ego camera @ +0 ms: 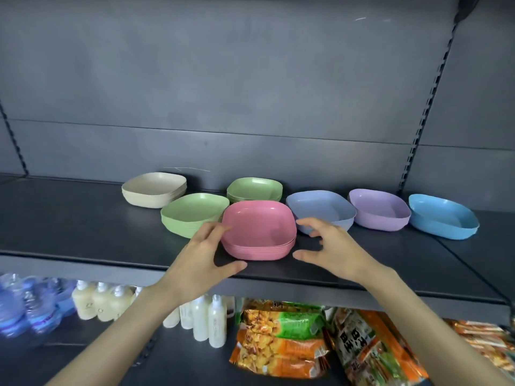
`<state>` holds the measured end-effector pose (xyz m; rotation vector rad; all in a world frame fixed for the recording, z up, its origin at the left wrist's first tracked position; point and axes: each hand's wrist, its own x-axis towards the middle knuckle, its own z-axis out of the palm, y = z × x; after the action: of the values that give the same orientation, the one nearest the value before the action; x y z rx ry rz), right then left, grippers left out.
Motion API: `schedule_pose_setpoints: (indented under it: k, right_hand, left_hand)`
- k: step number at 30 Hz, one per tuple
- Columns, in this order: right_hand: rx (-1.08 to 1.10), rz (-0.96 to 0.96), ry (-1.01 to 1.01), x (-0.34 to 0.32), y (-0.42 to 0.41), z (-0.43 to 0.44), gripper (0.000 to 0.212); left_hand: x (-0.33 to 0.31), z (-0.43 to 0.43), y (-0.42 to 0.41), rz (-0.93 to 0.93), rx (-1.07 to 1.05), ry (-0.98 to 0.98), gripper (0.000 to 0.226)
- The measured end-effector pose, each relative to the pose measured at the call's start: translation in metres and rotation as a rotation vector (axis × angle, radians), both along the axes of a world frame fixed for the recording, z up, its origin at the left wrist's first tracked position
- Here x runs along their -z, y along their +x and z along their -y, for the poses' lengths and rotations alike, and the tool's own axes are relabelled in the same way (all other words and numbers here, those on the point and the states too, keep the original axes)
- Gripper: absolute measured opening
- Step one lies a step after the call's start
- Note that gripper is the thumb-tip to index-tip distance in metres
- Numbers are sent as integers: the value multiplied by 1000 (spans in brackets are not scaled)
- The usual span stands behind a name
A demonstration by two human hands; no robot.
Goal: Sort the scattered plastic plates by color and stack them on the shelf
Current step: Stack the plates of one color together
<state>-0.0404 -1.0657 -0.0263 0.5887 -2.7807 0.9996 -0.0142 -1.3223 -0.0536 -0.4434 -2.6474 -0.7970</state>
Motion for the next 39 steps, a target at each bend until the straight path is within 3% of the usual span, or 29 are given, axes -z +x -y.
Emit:
schedule_pose_setpoints:
  k: [8, 15, 20, 29, 34, 39]
  right_hand:
    - [-29, 25, -50, 9, -10, 13, 75]
    - [-59, 128, -270, 21, -13, 15, 89]
    - [-19, 104, -409, 32, -14, 14, 79]
    - [-63, 137, -436, 33, -16, 15, 79]
    - [-86, 99, -439, 36, -15, 14, 70]
    - [-94, 36, -589, 29, -1, 22, 66]
  left_hand:
    - [11, 1, -9, 105, -40, 176, 75]
    - [17, -6, -14, 100, -27, 326, 75]
    - [20, -6, -14, 99, -65, 377, 88]
    - [19, -10, -11, 220, -54, 416, 106]
    - [17, -12, -6, 161, -65, 431, 100]
    - [7, -18, 11, 70, 7, 665, 78]
